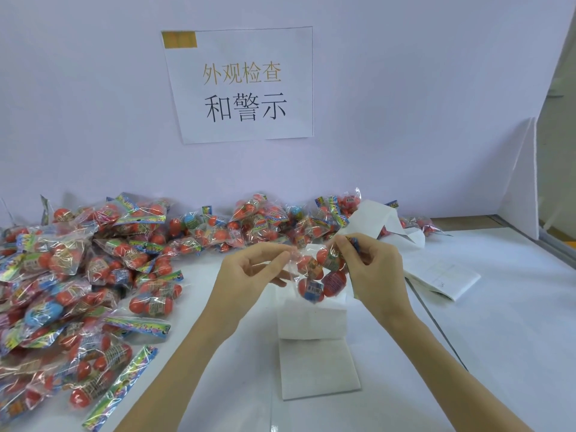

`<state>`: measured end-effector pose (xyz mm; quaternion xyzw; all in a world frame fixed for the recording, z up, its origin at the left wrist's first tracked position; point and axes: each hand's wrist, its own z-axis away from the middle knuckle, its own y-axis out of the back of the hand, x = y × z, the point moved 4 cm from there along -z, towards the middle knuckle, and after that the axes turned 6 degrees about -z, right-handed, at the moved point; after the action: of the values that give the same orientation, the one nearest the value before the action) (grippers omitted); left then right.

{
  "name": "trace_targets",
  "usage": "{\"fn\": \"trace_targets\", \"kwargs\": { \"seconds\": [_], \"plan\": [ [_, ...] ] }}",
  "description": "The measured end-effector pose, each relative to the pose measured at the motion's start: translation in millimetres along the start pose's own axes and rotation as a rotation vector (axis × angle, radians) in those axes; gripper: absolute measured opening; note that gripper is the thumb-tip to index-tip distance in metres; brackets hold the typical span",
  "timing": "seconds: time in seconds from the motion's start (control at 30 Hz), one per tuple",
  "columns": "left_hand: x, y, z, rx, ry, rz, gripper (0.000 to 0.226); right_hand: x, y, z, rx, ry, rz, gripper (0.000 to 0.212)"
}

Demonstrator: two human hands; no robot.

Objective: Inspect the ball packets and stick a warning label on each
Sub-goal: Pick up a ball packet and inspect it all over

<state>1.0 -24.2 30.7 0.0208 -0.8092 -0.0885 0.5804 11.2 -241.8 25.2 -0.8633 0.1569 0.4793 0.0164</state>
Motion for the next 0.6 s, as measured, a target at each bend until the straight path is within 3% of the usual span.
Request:
{"fn": "trace_targets", "kwargs": {
  "seconds": [0.1, 0.3, 0.47, 0.6],
  "plan": [
    [1, 1, 0, 0.028, -0.027, -0.009, 0.023, 1, 0, -2, 0.003, -0.004, 0.019, 0.033],
    [-4, 0, -3, 0.084, 0.012, -0.055, 0.007, -1, 0, -1, -0.040, 0.002, 0.025, 0.029],
    [-14, 2, -6, 0.133, 0.115, 0.070, 0.018, -3, -2, -2, -0.092, 0.000, -0.033, 0.031],
    [-14, 1, -3, 0.196, 0.126, 0.025, 0.017, -2, -3, -2, -0.108, -0.013, -0.021, 0.030]
  ]
}}
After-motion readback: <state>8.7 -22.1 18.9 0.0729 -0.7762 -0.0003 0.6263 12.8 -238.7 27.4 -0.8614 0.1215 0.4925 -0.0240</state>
